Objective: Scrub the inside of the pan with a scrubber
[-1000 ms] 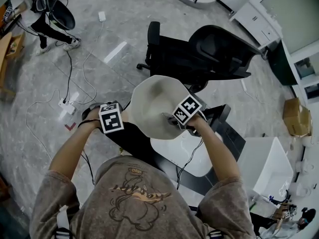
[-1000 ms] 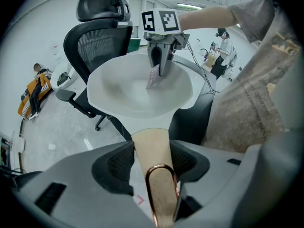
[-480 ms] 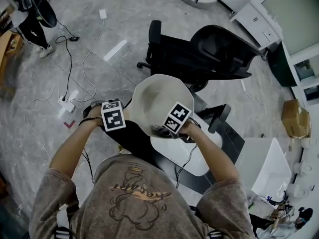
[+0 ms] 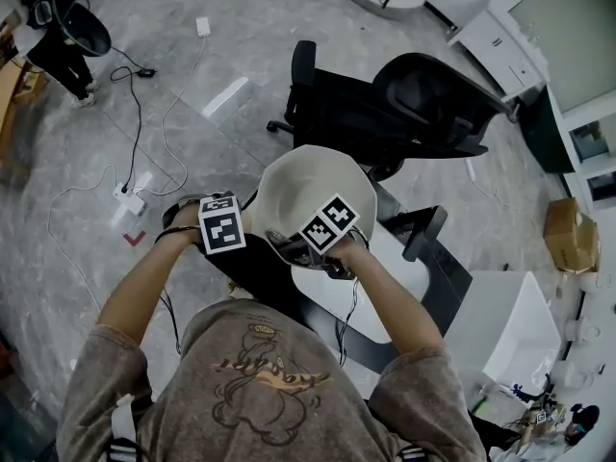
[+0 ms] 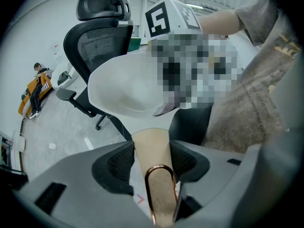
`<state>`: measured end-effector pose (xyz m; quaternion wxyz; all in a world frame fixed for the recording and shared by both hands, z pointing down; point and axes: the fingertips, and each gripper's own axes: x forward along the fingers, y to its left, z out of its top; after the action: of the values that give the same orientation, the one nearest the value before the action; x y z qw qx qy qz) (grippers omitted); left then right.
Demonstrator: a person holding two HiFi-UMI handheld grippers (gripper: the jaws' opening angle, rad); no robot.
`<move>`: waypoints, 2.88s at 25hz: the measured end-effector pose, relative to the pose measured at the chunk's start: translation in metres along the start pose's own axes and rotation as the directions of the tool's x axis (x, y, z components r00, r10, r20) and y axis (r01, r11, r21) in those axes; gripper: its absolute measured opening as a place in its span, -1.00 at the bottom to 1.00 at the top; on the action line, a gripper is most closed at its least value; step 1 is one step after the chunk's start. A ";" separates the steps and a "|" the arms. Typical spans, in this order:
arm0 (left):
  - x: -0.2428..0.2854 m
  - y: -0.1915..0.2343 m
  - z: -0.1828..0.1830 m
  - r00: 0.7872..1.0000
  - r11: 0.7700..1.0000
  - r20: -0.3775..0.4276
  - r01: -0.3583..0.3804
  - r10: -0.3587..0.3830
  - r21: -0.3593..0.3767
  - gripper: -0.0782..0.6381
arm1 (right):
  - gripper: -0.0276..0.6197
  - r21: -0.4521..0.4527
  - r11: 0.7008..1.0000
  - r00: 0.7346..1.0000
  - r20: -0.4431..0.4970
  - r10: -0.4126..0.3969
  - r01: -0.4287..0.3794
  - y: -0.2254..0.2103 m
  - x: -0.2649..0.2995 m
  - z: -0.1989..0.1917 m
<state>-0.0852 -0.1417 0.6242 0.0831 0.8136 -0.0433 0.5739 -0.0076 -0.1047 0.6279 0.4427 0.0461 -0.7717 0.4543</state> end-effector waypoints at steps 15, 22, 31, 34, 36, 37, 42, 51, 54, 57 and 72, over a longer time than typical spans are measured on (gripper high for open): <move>-0.001 -0.001 -0.001 1.000 1.000 -0.014 0.011 -0.011 0.009 -0.11 | -0.66 0.108 0.986 0.928 0.340 -0.155 0.125 -0.037 0.006 0.085; -0.001 0.000 -0.001 1.000 1.000 -0.003 0.010 -0.010 0.006 -0.11 | -0.66 0.144 0.935 0.846 0.399 -0.354 0.323 -0.075 0.002 0.095; 0.000 0.000 -0.001 1.000 1.000 0.009 0.003 -0.003 -0.001 -0.11 | -0.66 0.107 0.806 0.736 0.351 -0.578 0.582 -0.117 -0.027 0.080; 0.000 0.001 -0.001 1.000 1.000 0.019 -0.002 0.002 -0.004 -0.11 | -0.66 0.128 0.750 0.687 0.325 -0.650 0.649 -0.137 -0.047 0.066; -0.001 0.000 -0.002 1.000 1.000 0.028 -0.005 0.005 -0.008 -0.11 | -0.66 0.162 0.724 0.664 0.302 -0.684 0.671 -0.148 -0.060 0.054; -0.001 0.000 -0.002 0.999 1.000 0.033 -0.008 0.008 -0.010 -0.11 | -0.66 0.180 0.715 0.658 0.291 -0.694 0.675 -0.152 -0.065 0.049; -0.008 0.002 0.000 0.996 0.998 0.063 -0.065 0.066 -0.009 -0.11 | -0.66 0.213 0.702 0.644 0.284 -0.710 0.680 -0.154 -0.079 0.035; -0.093 0.017 0.043 0.892 0.969 0.387 -0.180 0.234 -0.171 -0.56 | -0.66 0.279 0.748 0.631 0.408 -0.660 0.602 -0.124 -0.103 0.025; -0.121 0.026 0.067 0.806 0.943 0.506 -0.184 0.307 -0.279 -0.73 | -0.66 0.286 0.789 0.601 0.523 -0.604 0.544 -0.094 -0.119 0.033; -0.141 0.027 0.089 0.720 0.918 0.589 -0.179 0.367 -0.353 -0.73 | -0.66 0.286 0.810 0.497 0.670 -0.551 0.512 -0.051 -0.149 0.040; -0.177 0.004 0.126 0.349 0.811 0.732 -0.235 0.585 -0.536 -0.73 | -0.66 0.390 0.719 0.010 0.876 -0.483 0.575 0.061 -0.213 0.004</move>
<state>-0.0286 -0.1729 0.4162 0.0379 0.9210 -0.3832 0.0595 0.0893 -0.1428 0.4320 0.0248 0.5743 -0.8121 0.1000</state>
